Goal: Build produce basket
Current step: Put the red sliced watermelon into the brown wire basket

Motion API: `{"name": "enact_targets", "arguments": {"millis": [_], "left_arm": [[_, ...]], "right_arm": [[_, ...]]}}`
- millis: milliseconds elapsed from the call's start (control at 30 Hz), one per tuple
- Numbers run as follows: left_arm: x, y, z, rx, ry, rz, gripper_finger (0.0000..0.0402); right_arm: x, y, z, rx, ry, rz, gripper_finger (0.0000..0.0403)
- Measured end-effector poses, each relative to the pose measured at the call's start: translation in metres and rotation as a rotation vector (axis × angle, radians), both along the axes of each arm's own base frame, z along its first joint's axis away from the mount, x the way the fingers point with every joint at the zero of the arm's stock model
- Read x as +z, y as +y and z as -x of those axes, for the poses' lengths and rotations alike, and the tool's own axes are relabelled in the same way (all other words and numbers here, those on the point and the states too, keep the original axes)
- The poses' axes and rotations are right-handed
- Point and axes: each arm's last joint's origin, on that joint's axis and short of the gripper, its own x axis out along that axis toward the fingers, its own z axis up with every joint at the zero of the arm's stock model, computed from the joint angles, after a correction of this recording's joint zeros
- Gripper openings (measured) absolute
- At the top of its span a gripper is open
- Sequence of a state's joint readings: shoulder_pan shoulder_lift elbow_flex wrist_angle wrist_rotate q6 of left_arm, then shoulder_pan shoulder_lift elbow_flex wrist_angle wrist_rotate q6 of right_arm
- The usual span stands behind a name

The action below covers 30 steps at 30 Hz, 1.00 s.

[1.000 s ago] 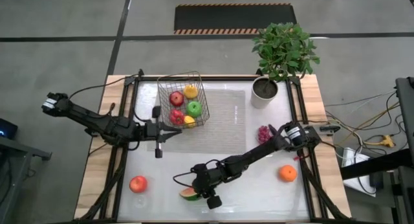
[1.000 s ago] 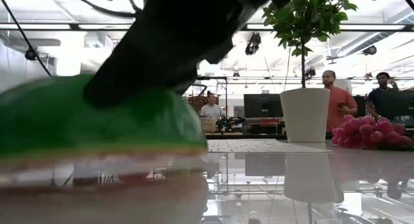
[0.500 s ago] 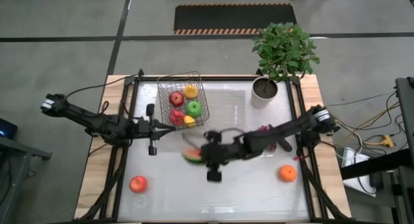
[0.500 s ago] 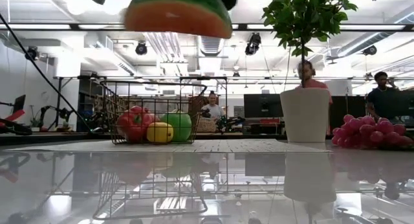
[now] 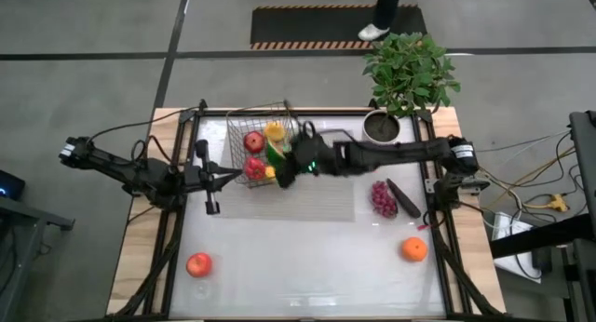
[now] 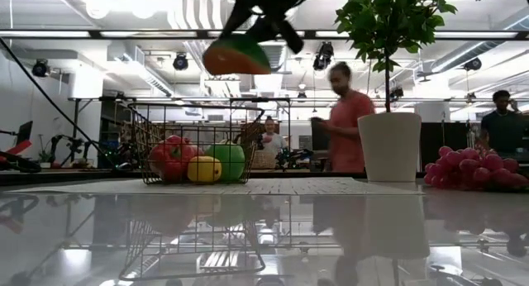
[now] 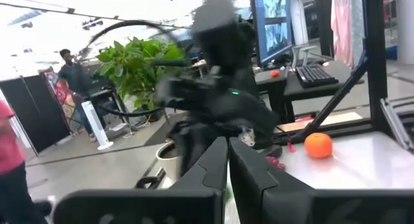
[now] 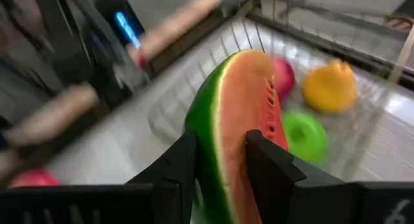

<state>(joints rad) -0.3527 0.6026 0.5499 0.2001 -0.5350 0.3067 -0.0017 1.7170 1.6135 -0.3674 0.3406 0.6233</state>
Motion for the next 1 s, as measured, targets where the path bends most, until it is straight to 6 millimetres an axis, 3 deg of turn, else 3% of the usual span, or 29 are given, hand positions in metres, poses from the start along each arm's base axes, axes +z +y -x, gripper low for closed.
{"name": "enact_targets", "arguments": {"millis": [100, 300, 600, 867, 1000], "left_arm": [[0.000, 0.000, 0.001, 0.004, 0.002, -0.032, 0.0000], [0.000, 0.000, 0.000, 0.013, 0.017, -0.097, 0.0000], [0.003, 0.002, 0.005, 0.013, -0.003, -0.092, 0.0000], [0.003, 0.002, 0.006, 0.016, -0.003, -0.116, 0.0000], [0.003, 0.002, 0.005, 0.016, -0.002, -0.116, 0.0000]], "right_arm": [[0.000, -0.018, -0.011, -0.033, -0.120, -0.078, 0.0105], [-0.020, -0.035, -0.029, -0.096, -0.201, -0.138, 0.0100], [-0.048, -0.059, -0.043, -0.275, -0.208, -0.050, 0.0101], [-0.080, -0.081, -0.060, -0.296, -0.222, -0.013, 0.0100], [-0.086, -0.088, -0.074, -0.292, -0.226, -0.003, 0.0101]]}}
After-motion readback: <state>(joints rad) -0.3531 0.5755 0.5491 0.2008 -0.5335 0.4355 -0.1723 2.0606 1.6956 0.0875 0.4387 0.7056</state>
